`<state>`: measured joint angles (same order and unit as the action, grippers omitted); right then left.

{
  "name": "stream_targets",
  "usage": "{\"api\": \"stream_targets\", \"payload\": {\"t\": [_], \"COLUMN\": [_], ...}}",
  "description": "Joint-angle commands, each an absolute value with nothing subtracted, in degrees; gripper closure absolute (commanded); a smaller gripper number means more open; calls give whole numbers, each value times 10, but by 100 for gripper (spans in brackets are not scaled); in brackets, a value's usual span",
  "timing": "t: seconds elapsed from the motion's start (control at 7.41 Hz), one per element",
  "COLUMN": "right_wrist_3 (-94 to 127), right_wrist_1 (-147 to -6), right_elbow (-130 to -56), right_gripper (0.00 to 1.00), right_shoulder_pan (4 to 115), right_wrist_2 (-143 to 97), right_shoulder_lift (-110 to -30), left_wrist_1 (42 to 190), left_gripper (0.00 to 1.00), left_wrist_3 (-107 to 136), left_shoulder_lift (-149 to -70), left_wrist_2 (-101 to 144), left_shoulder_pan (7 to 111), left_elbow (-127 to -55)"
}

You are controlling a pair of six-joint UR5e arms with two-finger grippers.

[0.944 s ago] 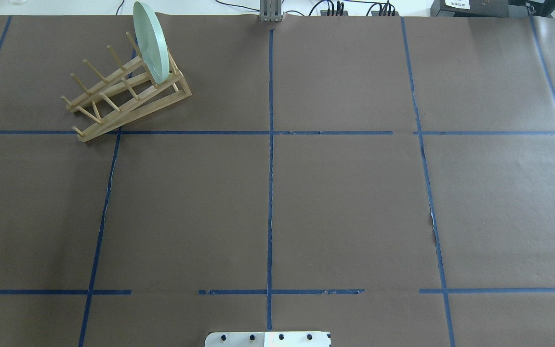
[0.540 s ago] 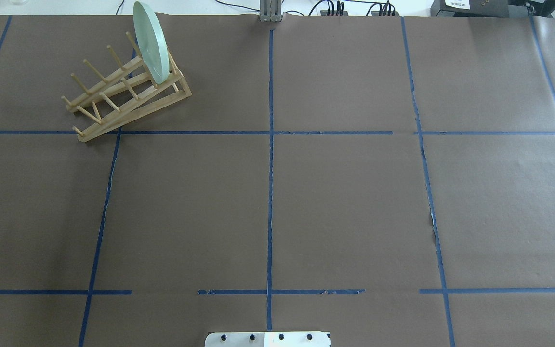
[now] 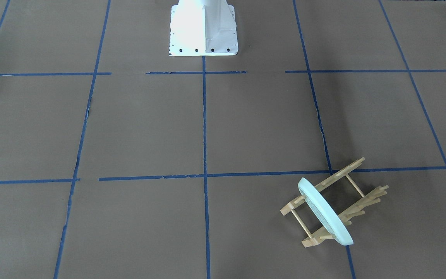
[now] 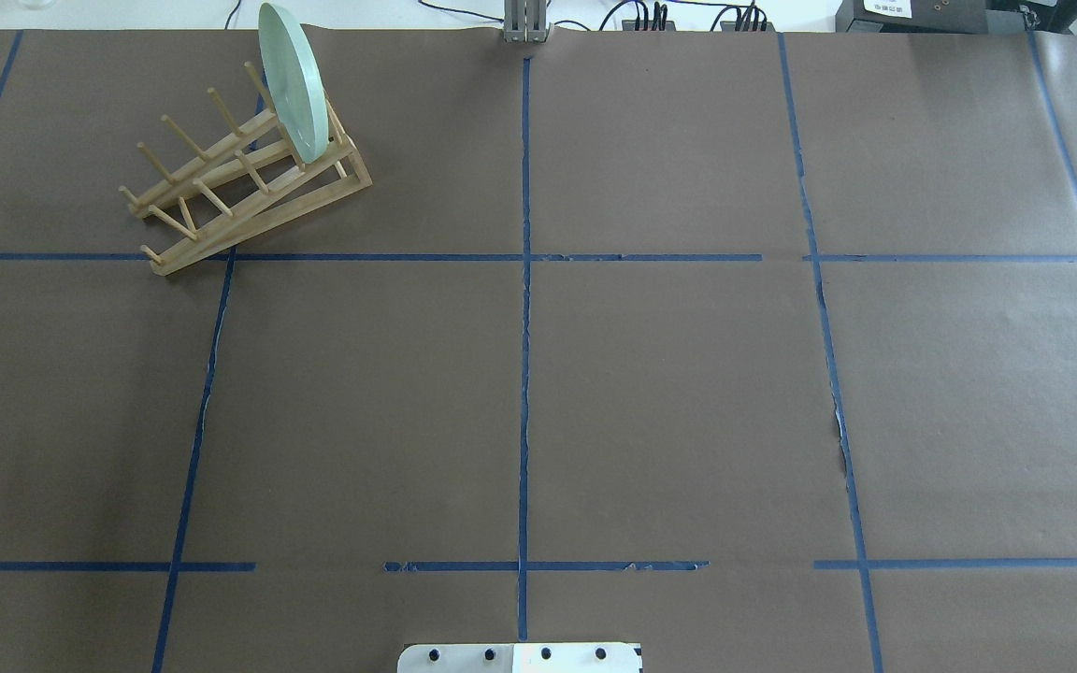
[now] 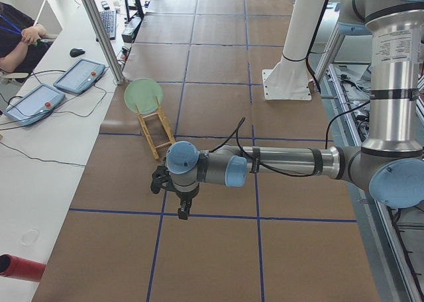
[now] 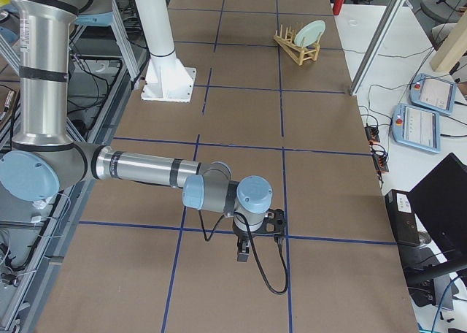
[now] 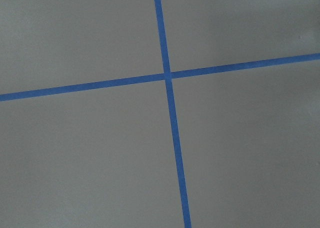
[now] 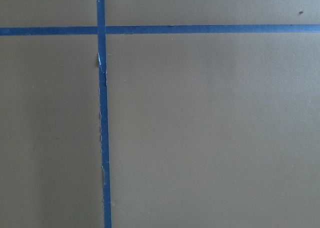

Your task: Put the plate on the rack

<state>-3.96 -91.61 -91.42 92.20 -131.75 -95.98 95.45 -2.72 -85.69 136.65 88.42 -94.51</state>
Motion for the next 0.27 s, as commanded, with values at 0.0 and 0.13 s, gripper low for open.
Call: {"api": "stream_targets", "payload": {"t": [0.0, 0.13], "right_wrist_3": [-40, -40], "right_wrist_1": [-917, -917], "right_elbow": [-914, -914], "right_gripper": [0, 0], "right_shoulder_pan": [922, 922], "right_wrist_2": [-1317, -1317], "right_shoulder_lift": [-960, -960], "left_wrist_1": [954, 954], "left_gripper": [0, 0], "left_wrist_3": [-27, -27], "left_shoulder_lift": [-857, -857], "left_wrist_2": [1367, 1367], "left_shoulder_pan": [884, 884], "left_elbow": [-946, -947]}}
